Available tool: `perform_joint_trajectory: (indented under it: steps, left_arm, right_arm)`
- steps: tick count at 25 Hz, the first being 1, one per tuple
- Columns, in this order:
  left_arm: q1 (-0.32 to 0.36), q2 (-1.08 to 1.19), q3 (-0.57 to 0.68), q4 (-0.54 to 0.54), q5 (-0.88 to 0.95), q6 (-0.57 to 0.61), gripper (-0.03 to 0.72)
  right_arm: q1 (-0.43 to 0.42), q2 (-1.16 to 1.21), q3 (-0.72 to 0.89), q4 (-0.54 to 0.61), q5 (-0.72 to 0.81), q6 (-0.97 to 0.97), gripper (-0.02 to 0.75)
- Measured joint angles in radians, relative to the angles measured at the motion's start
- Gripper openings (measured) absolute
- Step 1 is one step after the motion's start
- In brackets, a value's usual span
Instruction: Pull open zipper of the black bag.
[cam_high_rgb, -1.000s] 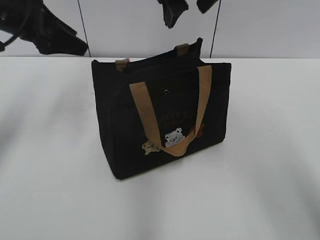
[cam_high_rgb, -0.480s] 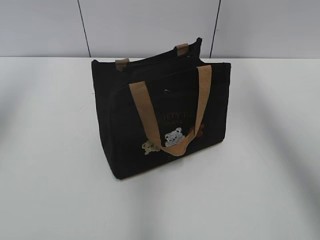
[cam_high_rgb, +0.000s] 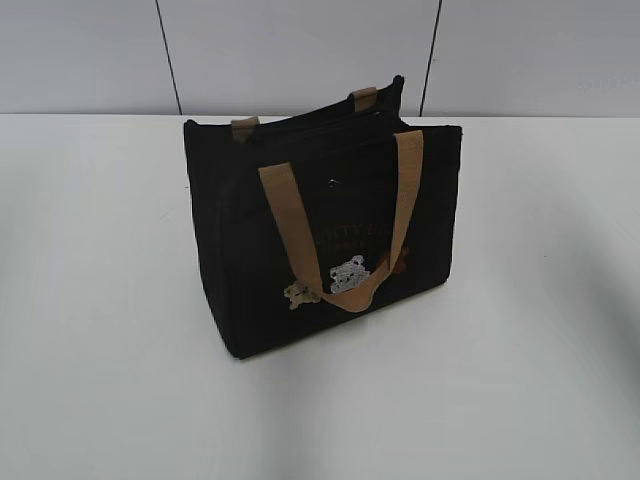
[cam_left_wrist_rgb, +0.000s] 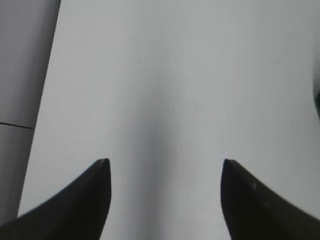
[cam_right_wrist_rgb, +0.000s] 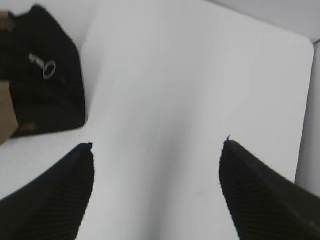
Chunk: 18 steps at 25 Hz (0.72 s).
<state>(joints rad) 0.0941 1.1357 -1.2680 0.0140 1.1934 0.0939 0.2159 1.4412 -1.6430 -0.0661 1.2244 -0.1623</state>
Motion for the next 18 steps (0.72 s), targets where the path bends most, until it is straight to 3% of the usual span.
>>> perform_joint_trajectory:
  steps: [6,12,18]
  left_arm:
    - [0.0,-0.319,0.302,-0.028,-0.044,0.0,0.51]
    - [0.0,-0.663,0.572,-0.054,-0.037,0.0,0.509]
    - [0.0,-0.938,0.689,-0.085,-0.044,0.0,0.509]
  right_arm:
    - [0.0,-0.294,0.423,0.036,-0.013,0.045,0.592]
    - [0.0,-0.615,0.812,0.046,-0.147,0.06,0.592]
    - [0.0,-0.853,1.082,0.047,-0.242,0.071,0.592]
